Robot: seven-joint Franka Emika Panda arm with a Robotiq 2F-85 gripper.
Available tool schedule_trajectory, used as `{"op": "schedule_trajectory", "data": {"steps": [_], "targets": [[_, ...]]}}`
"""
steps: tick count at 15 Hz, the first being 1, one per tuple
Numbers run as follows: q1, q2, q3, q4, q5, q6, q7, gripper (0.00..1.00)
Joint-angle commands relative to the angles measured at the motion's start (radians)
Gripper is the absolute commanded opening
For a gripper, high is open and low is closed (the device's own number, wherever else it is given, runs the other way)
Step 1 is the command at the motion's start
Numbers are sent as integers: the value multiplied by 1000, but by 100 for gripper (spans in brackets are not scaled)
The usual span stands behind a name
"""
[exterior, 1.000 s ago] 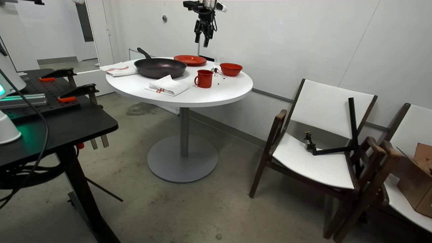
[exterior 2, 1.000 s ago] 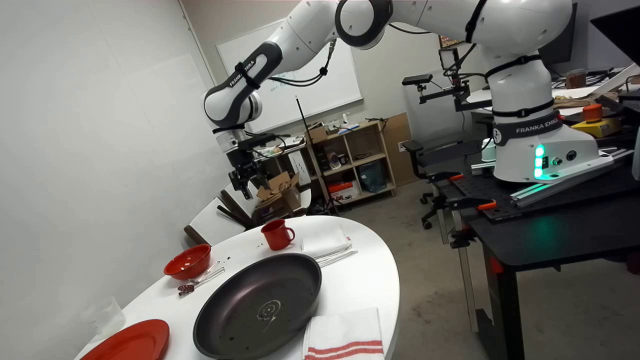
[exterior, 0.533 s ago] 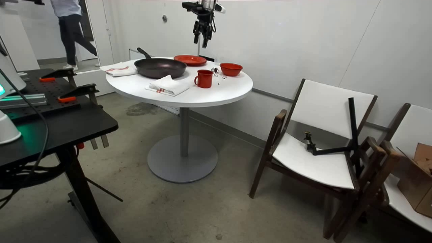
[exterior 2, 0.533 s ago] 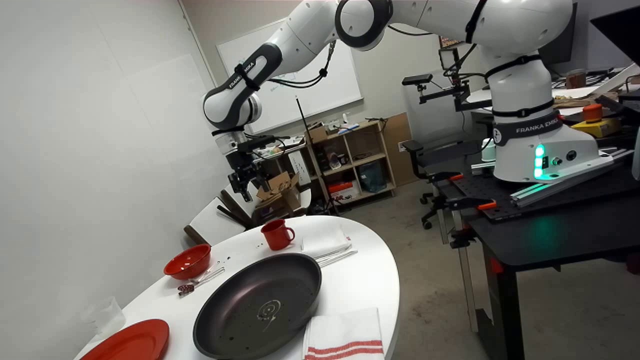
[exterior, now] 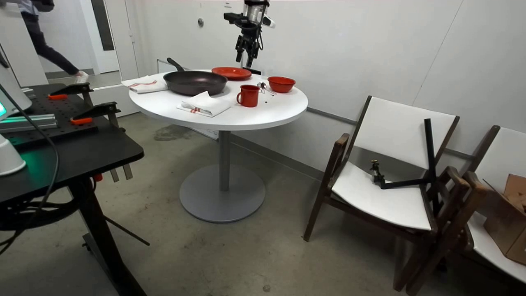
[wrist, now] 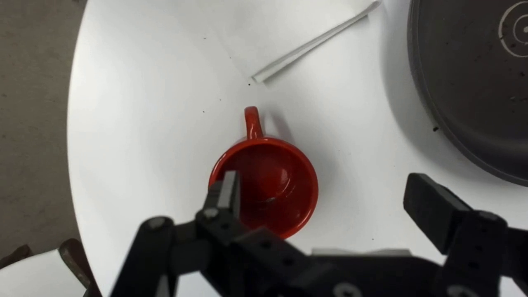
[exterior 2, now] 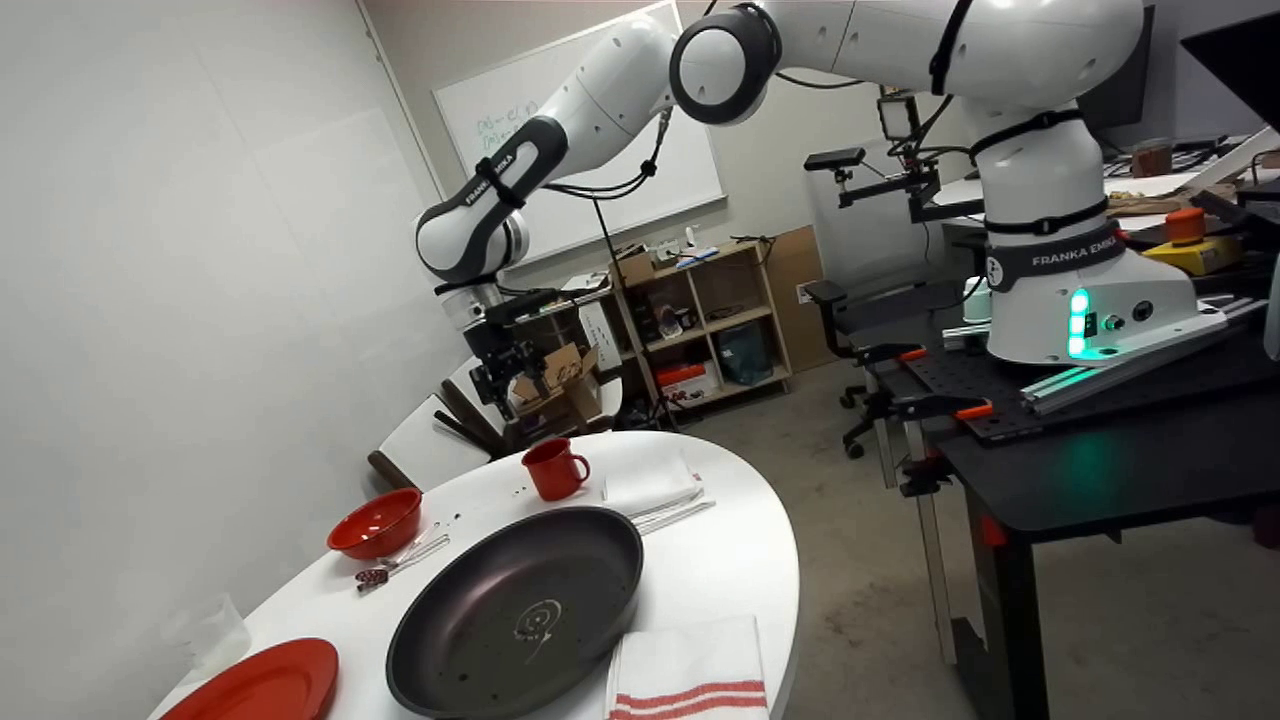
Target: Move the cup to the left
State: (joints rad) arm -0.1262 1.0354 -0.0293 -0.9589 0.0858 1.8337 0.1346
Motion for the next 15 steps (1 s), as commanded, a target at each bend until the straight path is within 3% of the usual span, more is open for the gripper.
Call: {"op": "schedule_trajectory", "data": {"steps": [1, 15], "targets": [[6, 92, 0, 137, -3, -45, -13, 100], [8, 295, 5, 396, -36, -168, -110, 100]]}}
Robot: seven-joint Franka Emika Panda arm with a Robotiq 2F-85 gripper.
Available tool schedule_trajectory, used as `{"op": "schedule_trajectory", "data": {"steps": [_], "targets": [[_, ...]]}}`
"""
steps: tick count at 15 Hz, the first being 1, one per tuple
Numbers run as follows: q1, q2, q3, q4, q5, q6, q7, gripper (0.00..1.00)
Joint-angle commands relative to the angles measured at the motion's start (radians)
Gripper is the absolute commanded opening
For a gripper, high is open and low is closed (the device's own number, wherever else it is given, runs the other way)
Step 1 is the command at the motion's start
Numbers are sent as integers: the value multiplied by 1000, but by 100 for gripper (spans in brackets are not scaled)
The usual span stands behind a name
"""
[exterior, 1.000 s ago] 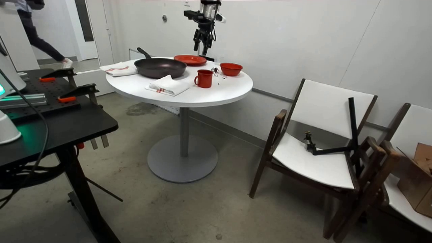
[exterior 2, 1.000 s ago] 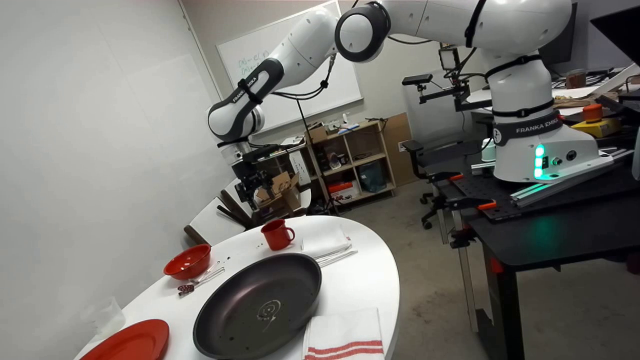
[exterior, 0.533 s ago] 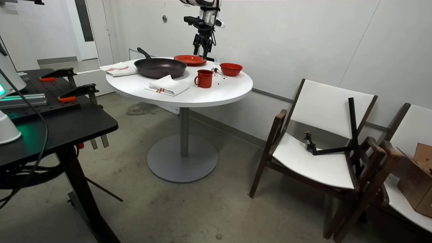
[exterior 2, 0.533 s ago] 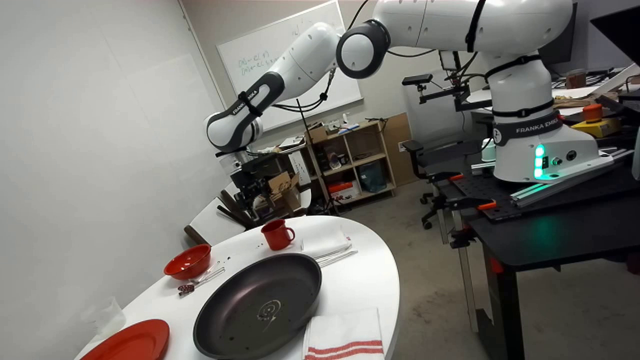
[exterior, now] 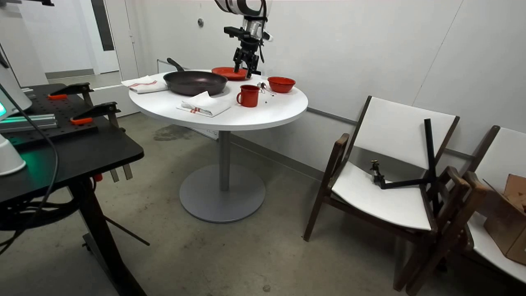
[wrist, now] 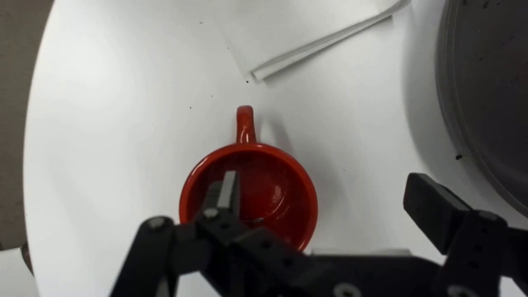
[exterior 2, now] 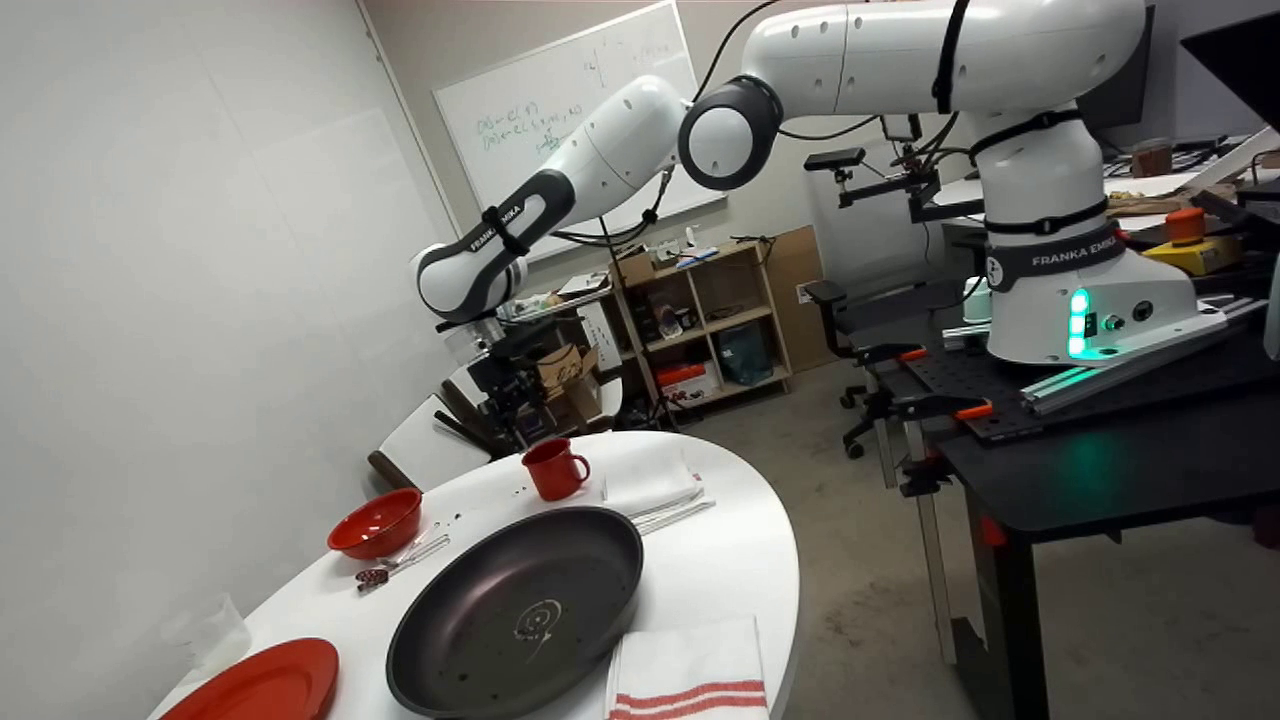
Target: Move the cup to the left
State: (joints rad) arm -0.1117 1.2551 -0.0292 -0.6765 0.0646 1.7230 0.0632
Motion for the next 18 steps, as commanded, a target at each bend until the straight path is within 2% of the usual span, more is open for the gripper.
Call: {"op": "schedule_trajectory", "data": {"steps": [1, 6, 13, 18], "targets": [[-8, 89, 5, 125, -15, -65, -48, 100], [-8, 146, 2, 185, -31, -104, -104, 100], [13, 138, -27, 172, -74, -113, -166, 100], [54, 129, -66, 176, -146, -103, -202, 100]]}}
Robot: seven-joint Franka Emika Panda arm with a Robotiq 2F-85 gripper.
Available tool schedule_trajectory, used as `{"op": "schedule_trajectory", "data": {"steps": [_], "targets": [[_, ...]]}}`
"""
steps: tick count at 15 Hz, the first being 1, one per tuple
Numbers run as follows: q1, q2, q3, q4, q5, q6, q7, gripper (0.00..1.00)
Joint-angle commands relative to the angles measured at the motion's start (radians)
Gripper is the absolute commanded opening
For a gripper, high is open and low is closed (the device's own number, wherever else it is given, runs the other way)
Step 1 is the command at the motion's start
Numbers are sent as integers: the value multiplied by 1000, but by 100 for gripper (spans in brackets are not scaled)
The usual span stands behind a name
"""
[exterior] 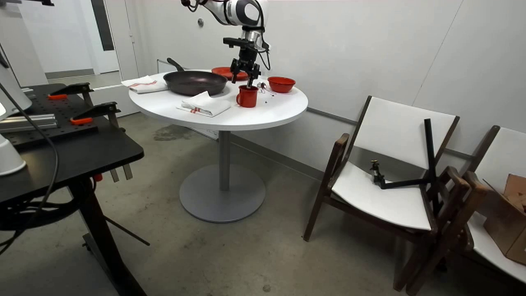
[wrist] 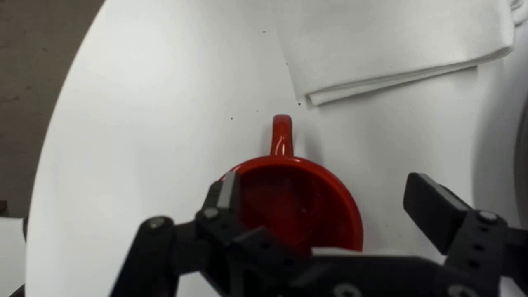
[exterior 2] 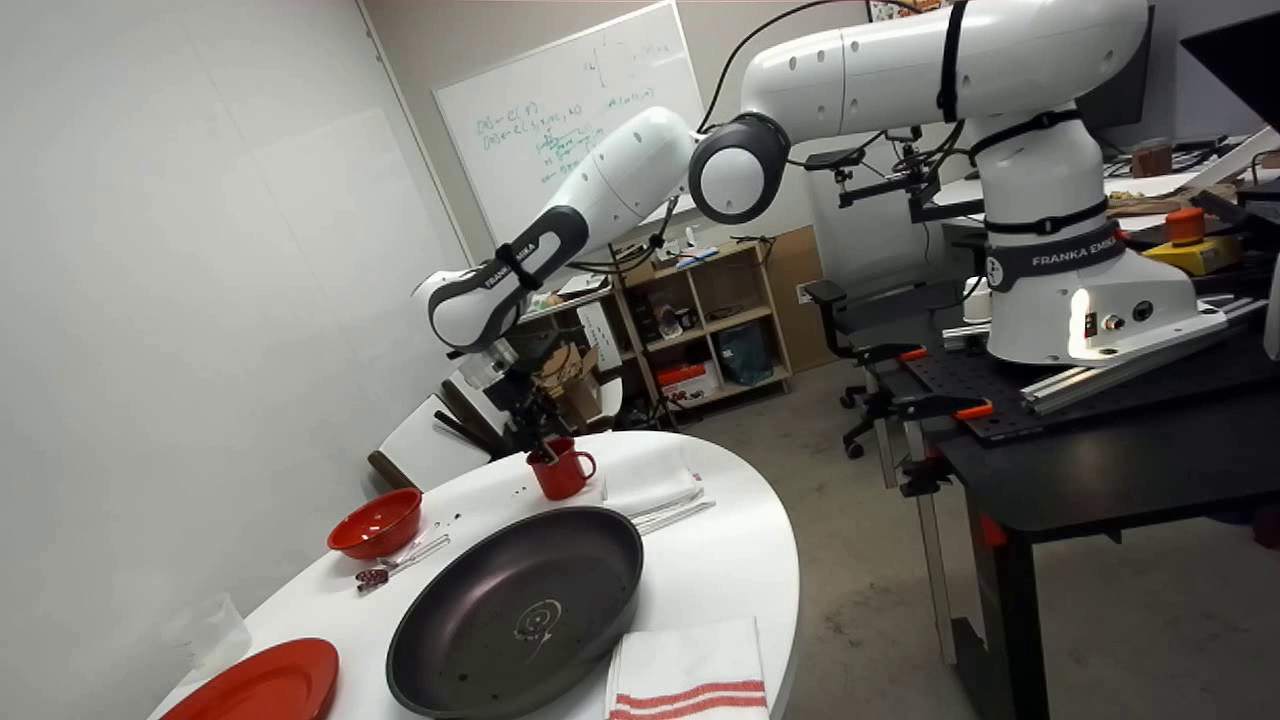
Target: Move the cup to the left
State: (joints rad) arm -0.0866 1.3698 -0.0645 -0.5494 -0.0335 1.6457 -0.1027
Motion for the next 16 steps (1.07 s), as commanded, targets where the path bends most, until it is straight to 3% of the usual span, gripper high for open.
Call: {"op": "schedule_trajectory", "data": {"steps": [1, 16], "targets": [[37, 15, -38, 51, -63, -20, -51, 100], [22, 55, -33, 56, -88, 28, -468, 100]]}}
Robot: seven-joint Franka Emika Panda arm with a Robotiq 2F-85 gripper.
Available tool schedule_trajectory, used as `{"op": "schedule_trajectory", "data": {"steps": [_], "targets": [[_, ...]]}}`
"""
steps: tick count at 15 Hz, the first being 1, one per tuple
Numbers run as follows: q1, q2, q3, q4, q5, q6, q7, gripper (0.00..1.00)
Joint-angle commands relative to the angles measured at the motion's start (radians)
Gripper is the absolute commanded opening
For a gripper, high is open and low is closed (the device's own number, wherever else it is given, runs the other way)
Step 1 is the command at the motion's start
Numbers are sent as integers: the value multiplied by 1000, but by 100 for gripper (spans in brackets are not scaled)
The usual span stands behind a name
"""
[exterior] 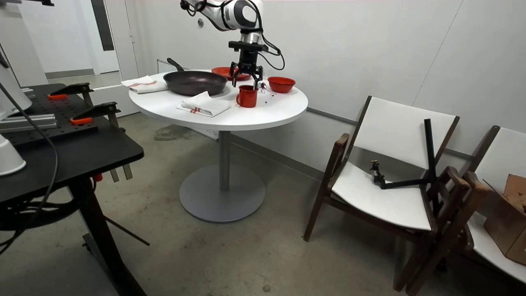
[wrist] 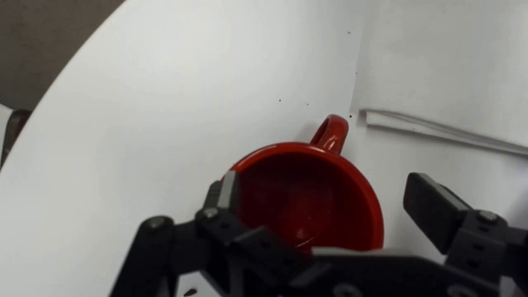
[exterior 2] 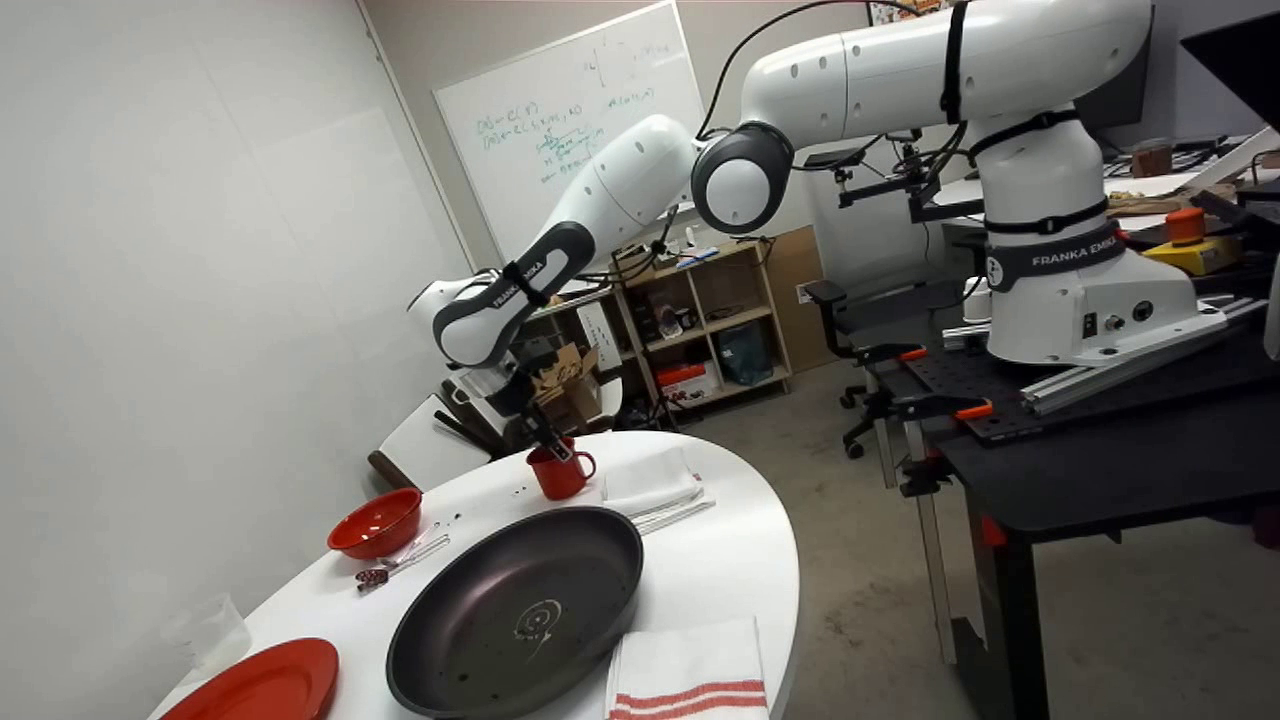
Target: Move the cup to the left
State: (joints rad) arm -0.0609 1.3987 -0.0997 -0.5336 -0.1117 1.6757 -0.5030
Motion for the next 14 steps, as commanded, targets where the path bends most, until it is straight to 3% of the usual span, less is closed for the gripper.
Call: {"op": "schedule_trajectory", "data": {"steps": [1, 9, 10, 11, 13, 14], "targets": [[-2, 26, 1, 40, -10, -3, -81, 100], [14, 32, -12, 36, -22, -3, -184, 100], [14, 34, -12, 36, -21, 0, -195, 97], [15, 36, -13, 36, -21, 1, -206, 74], [13, 38, -15, 37, -19, 2, -219, 70], [11, 39, -15, 37, -17, 3, -225, 63]]}}
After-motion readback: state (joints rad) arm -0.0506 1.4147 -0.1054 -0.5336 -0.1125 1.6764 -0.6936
